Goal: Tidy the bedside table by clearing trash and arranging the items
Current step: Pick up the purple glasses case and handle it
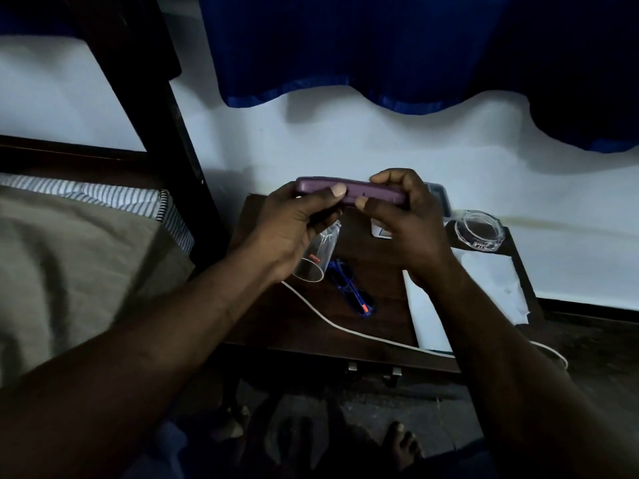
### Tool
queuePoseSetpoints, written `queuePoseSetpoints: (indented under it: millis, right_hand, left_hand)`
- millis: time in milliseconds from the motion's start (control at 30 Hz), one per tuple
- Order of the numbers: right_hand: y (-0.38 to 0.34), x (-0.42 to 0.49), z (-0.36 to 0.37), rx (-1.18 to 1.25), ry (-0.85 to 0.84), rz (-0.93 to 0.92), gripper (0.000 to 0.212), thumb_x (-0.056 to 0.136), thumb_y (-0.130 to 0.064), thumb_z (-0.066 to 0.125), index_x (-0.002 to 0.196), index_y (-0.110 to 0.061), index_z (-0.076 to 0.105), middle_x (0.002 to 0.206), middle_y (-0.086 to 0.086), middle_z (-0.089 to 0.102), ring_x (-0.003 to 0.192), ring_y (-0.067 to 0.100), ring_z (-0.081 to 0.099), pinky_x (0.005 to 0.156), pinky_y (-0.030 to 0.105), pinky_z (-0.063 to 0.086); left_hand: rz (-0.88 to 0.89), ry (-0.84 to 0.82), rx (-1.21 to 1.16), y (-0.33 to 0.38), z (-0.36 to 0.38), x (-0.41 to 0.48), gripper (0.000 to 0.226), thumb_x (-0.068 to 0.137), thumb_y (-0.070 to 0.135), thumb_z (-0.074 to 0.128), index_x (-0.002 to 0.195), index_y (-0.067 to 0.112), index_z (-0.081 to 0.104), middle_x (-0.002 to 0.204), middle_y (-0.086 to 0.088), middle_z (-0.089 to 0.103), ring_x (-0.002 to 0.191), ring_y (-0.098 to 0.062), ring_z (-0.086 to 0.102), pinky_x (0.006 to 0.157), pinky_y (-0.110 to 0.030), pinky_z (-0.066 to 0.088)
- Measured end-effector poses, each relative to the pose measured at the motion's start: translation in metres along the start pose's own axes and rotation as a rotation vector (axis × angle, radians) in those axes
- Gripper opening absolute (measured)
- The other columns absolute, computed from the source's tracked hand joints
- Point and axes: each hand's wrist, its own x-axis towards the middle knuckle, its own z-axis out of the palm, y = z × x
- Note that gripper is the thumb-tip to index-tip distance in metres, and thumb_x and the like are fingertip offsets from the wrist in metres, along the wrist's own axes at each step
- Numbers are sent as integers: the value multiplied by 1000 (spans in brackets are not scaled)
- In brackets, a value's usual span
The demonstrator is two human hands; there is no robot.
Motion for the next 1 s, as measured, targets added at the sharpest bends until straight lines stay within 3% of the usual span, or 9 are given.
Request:
queuePoseSetpoints:
  millis: [167, 400, 533, 633, 1000]
  right_hand:
    - [12, 4, -4, -413, 37, -278, 29, 85, -26, 77, 114, -24, 78, 109, -9, 76, 104, 6, 70, 91, 37, 57]
    - [14, 8, -7, -696, 22, -456, 28, 88, -33, 72, 113, -25, 80, 103, -7, 80, 92, 11, 75, 78, 36, 58]
    - [11, 6, -10, -769, -4, -497, 24, 91, -34, 70, 110, -25, 81, 93, -3, 80, 81, 17, 74, 69, 38, 56]
    - [9, 4, -9, -814, -23, -510, 24, 93, -37, 68, 109, -25, 81, 87, -2, 79, 75, 19, 72, 65, 38, 55]
    - [7, 0, -6, -933, -9, -511, 24, 99, -41, 61, 105, -25, 79, 80, -1, 75, 69, 22, 69, 62, 38, 51]
  left_hand:
    - [-34, 23, 70, -9, -9, 21, 41, 84, 5, 79, 119, -12, 66, 105, -20, 73, 95, -27, 70, 91, -35, 58]
    - [-71, -3, 121, -16, -18, 30, 16, 82, 9, 82, 96, 2, 77, 96, -16, 78, 87, -23, 73, 75, -26, 62]
    - [-116, -14, 148, -18, -16, 28, 15, 83, 14, 82, 94, 5, 78, 97, -14, 79, 84, -20, 76, 69, -24, 62]
    - [-122, -23, 167, -18, -16, 26, 10, 82, 16, 82, 89, 9, 79, 99, -17, 79, 84, -22, 76, 73, -26, 63]
    - [-118, -3, 164, -17, -14, 28, 13, 84, 12, 81, 94, 5, 77, 96, -14, 79, 85, -21, 77, 71, -26, 63]
